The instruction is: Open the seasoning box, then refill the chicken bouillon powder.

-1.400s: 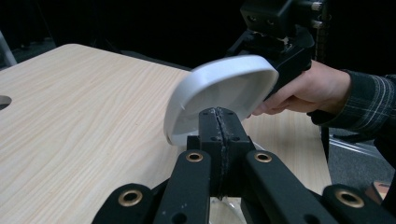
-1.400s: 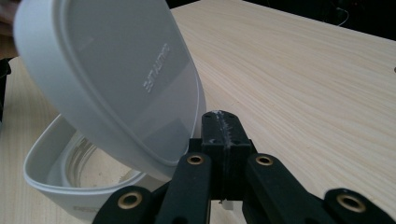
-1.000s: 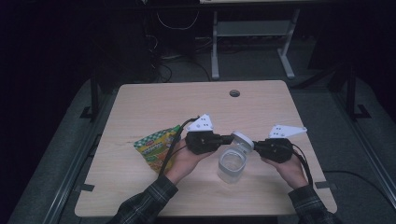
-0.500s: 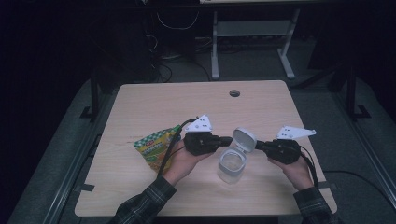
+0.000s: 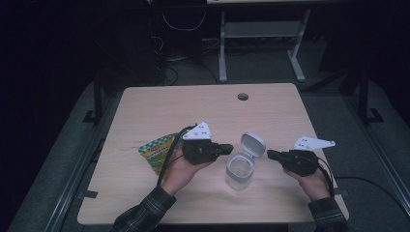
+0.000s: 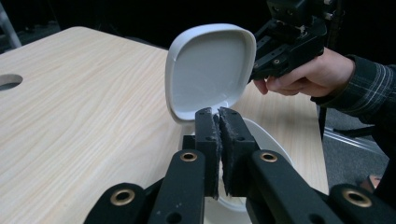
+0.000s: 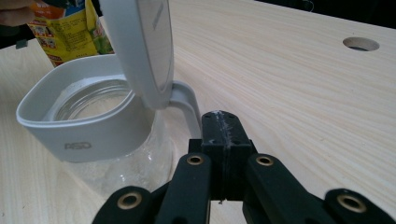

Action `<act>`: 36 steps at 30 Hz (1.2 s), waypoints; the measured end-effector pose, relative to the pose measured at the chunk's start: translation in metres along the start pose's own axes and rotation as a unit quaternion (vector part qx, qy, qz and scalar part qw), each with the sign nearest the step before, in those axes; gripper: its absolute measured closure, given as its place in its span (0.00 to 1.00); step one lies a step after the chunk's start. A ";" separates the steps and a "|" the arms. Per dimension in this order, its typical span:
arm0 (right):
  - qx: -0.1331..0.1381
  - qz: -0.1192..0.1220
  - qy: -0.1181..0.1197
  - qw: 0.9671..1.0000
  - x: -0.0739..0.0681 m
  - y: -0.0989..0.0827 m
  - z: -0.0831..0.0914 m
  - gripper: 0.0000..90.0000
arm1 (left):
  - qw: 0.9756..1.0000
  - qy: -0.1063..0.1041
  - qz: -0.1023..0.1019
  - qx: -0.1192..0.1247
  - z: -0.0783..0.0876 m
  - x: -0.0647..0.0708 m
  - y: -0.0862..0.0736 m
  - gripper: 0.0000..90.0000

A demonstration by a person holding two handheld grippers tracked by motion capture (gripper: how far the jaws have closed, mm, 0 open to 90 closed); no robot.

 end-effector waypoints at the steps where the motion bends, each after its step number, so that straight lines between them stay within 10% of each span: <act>1: 0.001 0.000 0.000 1.000 -0.001 0.000 0.001 1.00 | 1.000 0.002 0.002 -0.002 0.004 0.002 -0.003 0.95; 36: 0.008 0.004 0.041 0.999 -0.034 -0.005 0.017 1.00 | 0.999 0.016 0.029 -0.030 0.049 0.028 -0.038 0.74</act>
Point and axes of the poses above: each handheld gripper's, and its own axes: z roughly backward along the jaws, y roughly out of its top, x roughly to its right, the point moved 7 cm from there along -z, roughly forward along the jaws, and after that the axes turned 9 degrees about -y, right-handed, at the moved point
